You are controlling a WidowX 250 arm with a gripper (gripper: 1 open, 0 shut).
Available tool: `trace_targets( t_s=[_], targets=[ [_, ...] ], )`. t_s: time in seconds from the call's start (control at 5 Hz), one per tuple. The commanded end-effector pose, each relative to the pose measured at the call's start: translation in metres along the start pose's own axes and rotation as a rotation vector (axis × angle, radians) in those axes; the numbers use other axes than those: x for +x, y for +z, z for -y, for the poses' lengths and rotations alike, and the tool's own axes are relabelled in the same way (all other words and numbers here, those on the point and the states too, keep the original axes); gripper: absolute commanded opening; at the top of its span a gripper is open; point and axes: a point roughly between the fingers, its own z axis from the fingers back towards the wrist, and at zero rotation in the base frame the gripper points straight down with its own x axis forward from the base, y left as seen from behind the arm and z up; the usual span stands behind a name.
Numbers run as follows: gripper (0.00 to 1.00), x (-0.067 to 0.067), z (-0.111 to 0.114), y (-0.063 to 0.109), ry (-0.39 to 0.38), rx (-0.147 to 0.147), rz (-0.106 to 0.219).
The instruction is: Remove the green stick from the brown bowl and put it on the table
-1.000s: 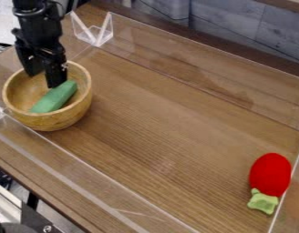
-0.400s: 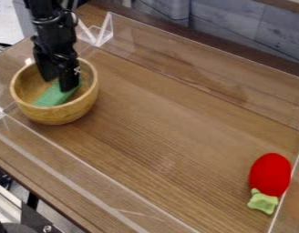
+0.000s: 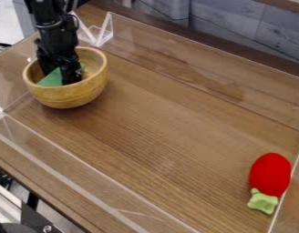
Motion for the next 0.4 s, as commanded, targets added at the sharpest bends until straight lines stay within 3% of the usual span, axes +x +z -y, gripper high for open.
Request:
trace_targets(
  t_s=[0.0, 0.2],
  targets=[
    [1.00, -0.0129, -0.0221, -0.0023, 0.103, 0.010, 0.006],
    [1.00, -0.0178, -0.0277, -0.0077, 0.163, 0.002, -0.004]
  ],
)
